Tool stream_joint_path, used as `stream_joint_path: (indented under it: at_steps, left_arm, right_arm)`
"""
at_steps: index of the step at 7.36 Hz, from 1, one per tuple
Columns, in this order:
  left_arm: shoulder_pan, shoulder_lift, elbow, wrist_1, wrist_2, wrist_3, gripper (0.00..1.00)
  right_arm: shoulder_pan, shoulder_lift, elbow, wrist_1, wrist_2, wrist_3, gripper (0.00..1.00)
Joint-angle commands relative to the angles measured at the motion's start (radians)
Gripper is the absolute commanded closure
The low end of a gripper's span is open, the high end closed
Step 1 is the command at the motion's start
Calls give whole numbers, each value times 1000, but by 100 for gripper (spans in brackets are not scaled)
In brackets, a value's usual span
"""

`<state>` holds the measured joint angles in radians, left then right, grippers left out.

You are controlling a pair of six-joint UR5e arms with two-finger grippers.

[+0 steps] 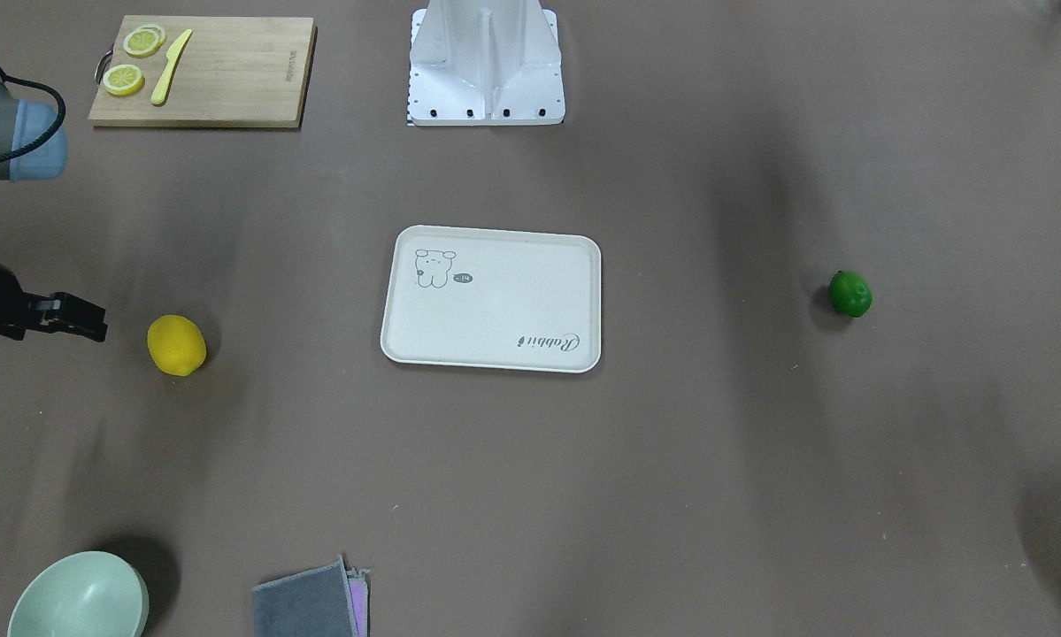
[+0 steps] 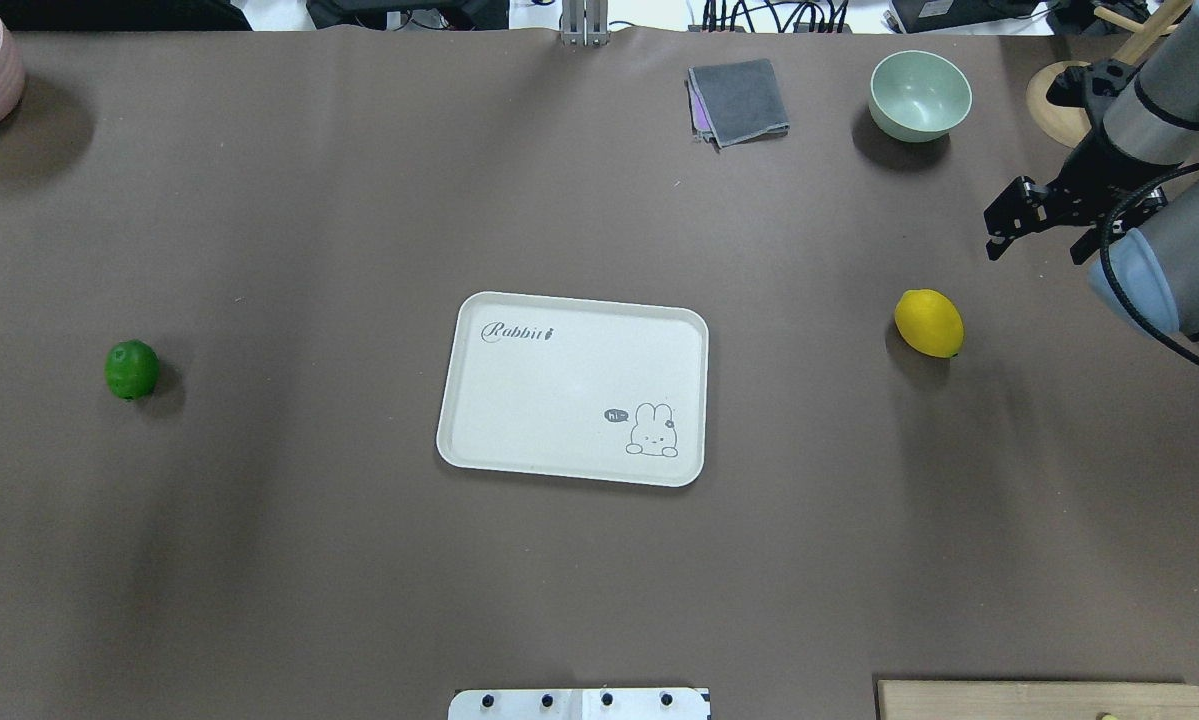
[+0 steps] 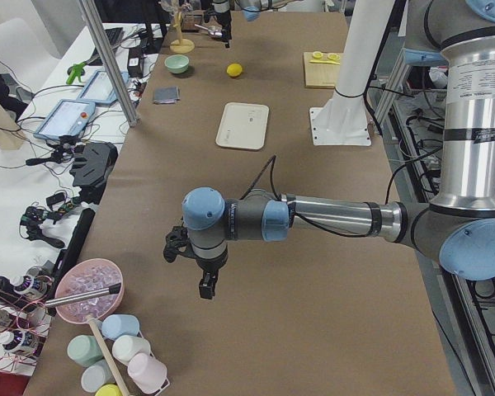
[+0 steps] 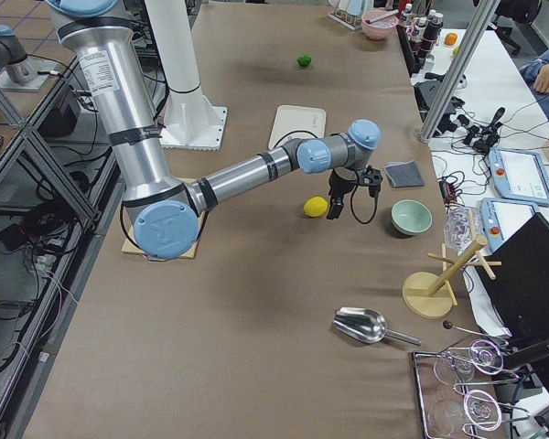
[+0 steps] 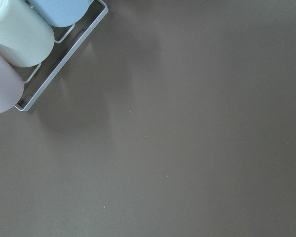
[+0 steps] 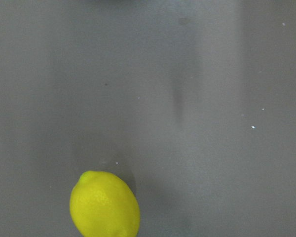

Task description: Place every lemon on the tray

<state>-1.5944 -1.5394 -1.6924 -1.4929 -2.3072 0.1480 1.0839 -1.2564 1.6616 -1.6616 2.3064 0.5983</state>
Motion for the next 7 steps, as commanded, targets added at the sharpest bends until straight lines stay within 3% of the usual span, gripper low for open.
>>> stream_joint_path:
  at_steps: [1, 7]
  left_arm:
    - [86, -54, 0, -10, -4, -153, 2]
    - [395, -214, 11, -32, -9, -576, 2]
  right_arm:
    - [-62, 29, -6, 26, -60, 21, 1]
    - [-139, 38, -80, 164, -100, 17, 1]
